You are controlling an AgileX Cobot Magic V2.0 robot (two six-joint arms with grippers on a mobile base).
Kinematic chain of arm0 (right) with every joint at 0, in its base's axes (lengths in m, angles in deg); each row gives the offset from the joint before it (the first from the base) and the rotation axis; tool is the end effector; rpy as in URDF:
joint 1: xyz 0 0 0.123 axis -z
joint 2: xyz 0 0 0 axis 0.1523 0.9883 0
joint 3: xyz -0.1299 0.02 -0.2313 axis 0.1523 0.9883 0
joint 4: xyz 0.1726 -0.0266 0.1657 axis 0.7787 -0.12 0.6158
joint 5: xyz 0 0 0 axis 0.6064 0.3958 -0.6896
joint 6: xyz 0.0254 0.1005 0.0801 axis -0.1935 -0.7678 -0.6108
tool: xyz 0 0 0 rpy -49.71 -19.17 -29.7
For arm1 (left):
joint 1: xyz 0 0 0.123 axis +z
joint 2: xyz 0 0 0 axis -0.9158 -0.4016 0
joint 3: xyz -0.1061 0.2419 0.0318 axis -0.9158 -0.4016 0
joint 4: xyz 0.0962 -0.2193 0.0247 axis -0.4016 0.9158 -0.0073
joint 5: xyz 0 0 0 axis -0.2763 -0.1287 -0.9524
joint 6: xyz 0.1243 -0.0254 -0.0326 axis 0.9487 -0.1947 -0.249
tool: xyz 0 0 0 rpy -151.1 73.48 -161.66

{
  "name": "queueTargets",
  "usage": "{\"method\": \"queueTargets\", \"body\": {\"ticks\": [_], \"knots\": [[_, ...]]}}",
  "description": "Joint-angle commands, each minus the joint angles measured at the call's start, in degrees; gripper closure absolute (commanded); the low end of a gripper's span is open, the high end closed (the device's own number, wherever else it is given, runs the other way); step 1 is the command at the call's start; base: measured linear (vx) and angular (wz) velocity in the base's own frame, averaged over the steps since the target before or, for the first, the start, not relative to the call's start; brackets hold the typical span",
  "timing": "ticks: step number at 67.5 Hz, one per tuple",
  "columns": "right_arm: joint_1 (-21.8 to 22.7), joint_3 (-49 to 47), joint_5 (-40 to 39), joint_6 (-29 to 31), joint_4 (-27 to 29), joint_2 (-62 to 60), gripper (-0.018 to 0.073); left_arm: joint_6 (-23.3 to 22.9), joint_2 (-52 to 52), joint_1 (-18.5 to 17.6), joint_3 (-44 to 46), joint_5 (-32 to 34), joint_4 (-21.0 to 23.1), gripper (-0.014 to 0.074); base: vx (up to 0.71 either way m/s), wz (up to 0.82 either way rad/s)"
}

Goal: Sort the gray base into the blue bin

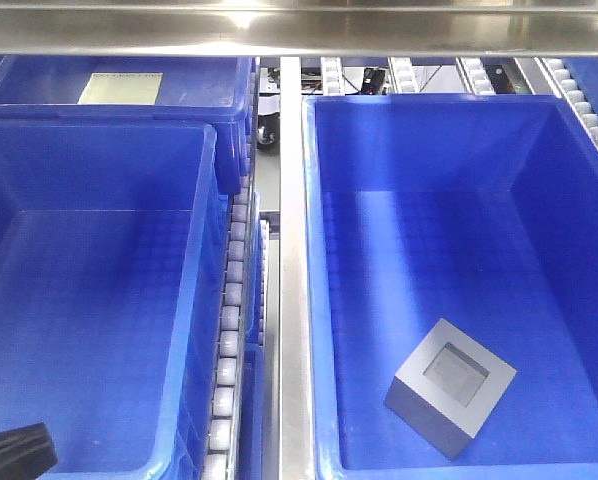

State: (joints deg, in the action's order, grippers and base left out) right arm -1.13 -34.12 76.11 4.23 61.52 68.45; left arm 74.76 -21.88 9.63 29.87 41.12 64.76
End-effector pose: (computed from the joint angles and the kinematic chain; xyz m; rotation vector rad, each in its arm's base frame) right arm 0.1030 -0.0137 0.1798 0.1297 1.7096 -0.0830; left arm 0.0754 -0.1066 0.2939 0.7279 1.5871 -0.7823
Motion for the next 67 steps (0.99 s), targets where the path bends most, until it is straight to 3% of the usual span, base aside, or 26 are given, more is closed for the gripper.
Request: {"method": "queueTargets", "body": {"ticks": [1,7,21,34,41,55,67], "knots": [[0.4,0.1,-3.4,0.7,-0.4,1.0,0.0564,0.7,-0.3,-0.2,1.5,3.9,0.4,0.0604,0.00,0.00],[0.4,0.1,-3.4,0.7,-0.4,1.0,0.0564,3.2,-0.3,-0.2,1.5,3.9,2.2,0.0604,0.00,0.00],[0.4,0.1,-3.4,0.7,-0.4,1.0,0.0564,12.9,-0.3,-0.2,1.5,3.9,11.0,0.0604,0.00,0.00],[0.4,0.1,-3.4,0.7,-0.4,1.0,0.0564,12.9,-0.3,-0.2,1.5,3.9,11.1,0.0604,0.00,0.00],[0.4,0.1,-3.4,0.7,-0.4,1.0,0.0564,12.9,-0.3,1.6,1.5,3.9,10.9,0.0604,0.00,0.00],[0.4,0.1,-3.4,0.7,-0.4,1.0,0.0564,12.9,3.7,15.0,-1.2,4.5,11.0,0.0604,0.00,0.00],[0.4,0.1,-3.4,0.7,-0.4,1.0,0.0564,12.9,10.8,32.0,-7.3,5.9,11.0,0.0604,0.00,0.00]]}}
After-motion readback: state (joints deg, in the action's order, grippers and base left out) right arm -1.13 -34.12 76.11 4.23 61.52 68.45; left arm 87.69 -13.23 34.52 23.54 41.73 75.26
